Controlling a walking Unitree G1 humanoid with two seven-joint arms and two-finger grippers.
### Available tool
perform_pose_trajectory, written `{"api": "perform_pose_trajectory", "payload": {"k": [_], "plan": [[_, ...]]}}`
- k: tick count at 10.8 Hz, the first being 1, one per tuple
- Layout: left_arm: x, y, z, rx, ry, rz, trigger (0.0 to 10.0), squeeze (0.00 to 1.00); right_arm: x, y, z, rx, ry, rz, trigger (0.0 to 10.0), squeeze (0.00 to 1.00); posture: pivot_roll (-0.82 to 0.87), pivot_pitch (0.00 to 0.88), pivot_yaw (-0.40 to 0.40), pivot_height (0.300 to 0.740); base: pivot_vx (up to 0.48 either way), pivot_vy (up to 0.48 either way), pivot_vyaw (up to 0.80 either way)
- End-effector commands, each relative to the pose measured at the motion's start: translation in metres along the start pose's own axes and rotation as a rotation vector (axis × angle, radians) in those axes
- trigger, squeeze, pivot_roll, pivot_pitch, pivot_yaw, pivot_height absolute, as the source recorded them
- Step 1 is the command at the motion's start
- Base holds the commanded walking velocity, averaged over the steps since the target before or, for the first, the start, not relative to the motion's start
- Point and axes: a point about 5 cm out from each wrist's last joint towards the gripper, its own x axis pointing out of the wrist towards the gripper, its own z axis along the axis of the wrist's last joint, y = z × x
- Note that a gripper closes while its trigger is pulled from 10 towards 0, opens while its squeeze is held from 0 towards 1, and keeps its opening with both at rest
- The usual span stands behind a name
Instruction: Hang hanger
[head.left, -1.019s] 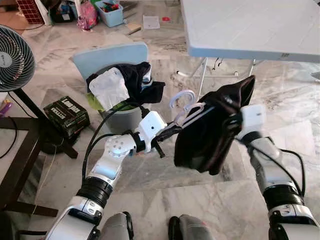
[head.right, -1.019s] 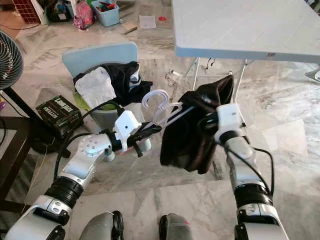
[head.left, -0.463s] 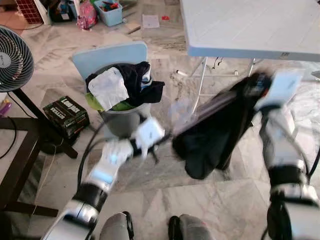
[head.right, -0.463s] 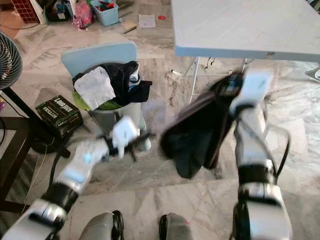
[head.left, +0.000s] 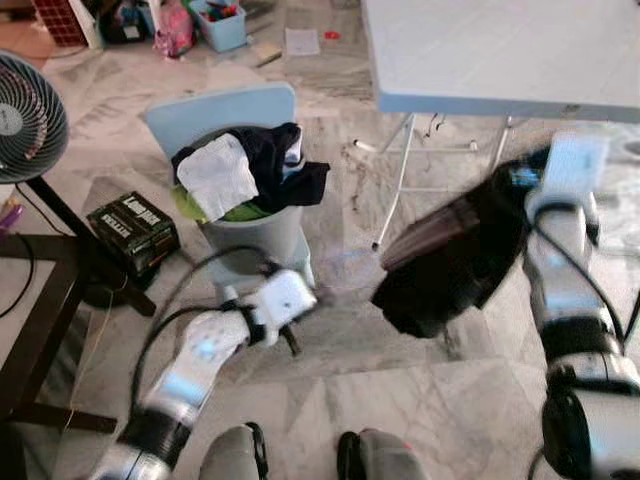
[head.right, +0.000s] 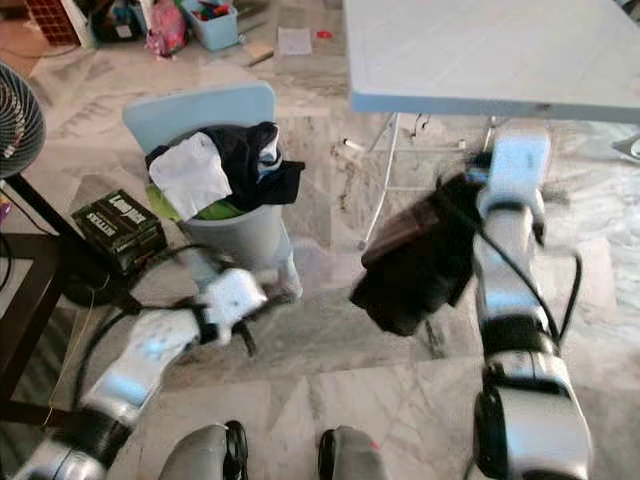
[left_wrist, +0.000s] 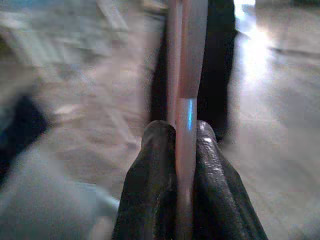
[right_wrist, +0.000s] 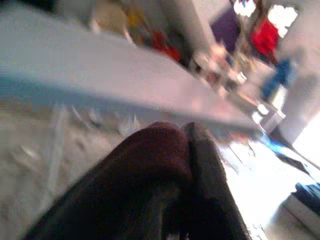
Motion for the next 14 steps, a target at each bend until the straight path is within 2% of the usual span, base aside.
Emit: {"api": "perform_pose_trajectory", "payload": {"k": [1, 2, 3, 4, 5, 6, 7, 8, 11, 14], "plan": [[-0.011, 0.013, 0.002, -0.014, -0.015, 0.148, 4.4, 0.00, -0.005, -0.015, -0.017, -0.047, 0.061, -0.068, 0.0, 0.00, -0.05, 0.141, -0.045, 0.740, 0.000, 0.000, 0.00], [-0.022, 0.020, -0.002, -0.067, -0.013, 0.307, 10.0, 0.00, -0.017, -0.017, -0.039, -0.029, 0.144, -0.056, 0.0, 0.00, -0.05, 0.150, -0.051, 0.740, 0.000, 0.000, 0.00], [-0.028, 0.023, -0.003, -0.098, -0.015, 0.398, 10.0, 0.00, -0.029, -0.014, -0.050, -0.025, 0.164, -0.009, 0.0, 0.00, -0.05, 0.154, -0.055, 0.740, 0.000, 0.000, 0.00], [-0.028, 0.027, -0.006, -0.119, 0.009, 0.462, 10.0, 0.00, -0.043, -0.006, -0.056, 0.073, 0.172, 0.064, 0.0, 0.00, -0.05, 0.153, -0.056, 0.740, 0.000, 0.000, 0.00], [-0.027, 0.035, -0.001, -0.122, -0.016, 0.508, 10.0, 0.00, -0.062, 0.006, -0.056, 0.137, 0.156, 0.180, 0.0, 0.00, -0.06, 0.150, -0.057, 0.740, 0.000, 0.000, 0.00], [-0.026, 0.040, 0.004, -0.153, -0.050, 0.530, 10.0, 0.00, -0.068, 0.008, -0.056, 0.166, 0.159, 0.213, 0.0, 0.00, -0.06, 0.149, -0.057, 0.740, 0.000, 0.000, 0.00], [-0.024, 0.045, 0.007, -0.165, -0.062, 0.547, 10.0, 0.00, -0.074, 0.011, -0.051, 0.165, 0.134, 0.260, 8.7, 0.00, -0.08, 0.146, -0.053, 0.740, 0.000, 0.000, 0.00], [-0.019, 0.047, 0.012, -0.180, -0.089, 0.555, 10.0, 0.00, -0.078, 0.017, -0.043, 0.170, 0.108, 0.291, 10.0, 0.00, -0.08, 0.145, -0.052, 0.740, 0.334, 0.000, 0.00], [-0.012, 0.043, 0.018, -0.181, -0.110, 0.533, 10.0, 0.00, -0.084, 0.025, -0.035, 0.233, 0.128, 0.344, 10.0, 0.00, -0.09, 0.142, -0.048, 0.740, 0.418, 0.000, 0.00], [-0.011, 0.044, 0.018, -0.182, -0.109, 0.540, 10.0, 0.00, -0.083, 0.027, -0.032, 0.234, 0.130, 0.359, 10.0, 0.00, -0.09, 0.141, -0.049, 0.740, 0.412, -0.171, 0.00]]}}
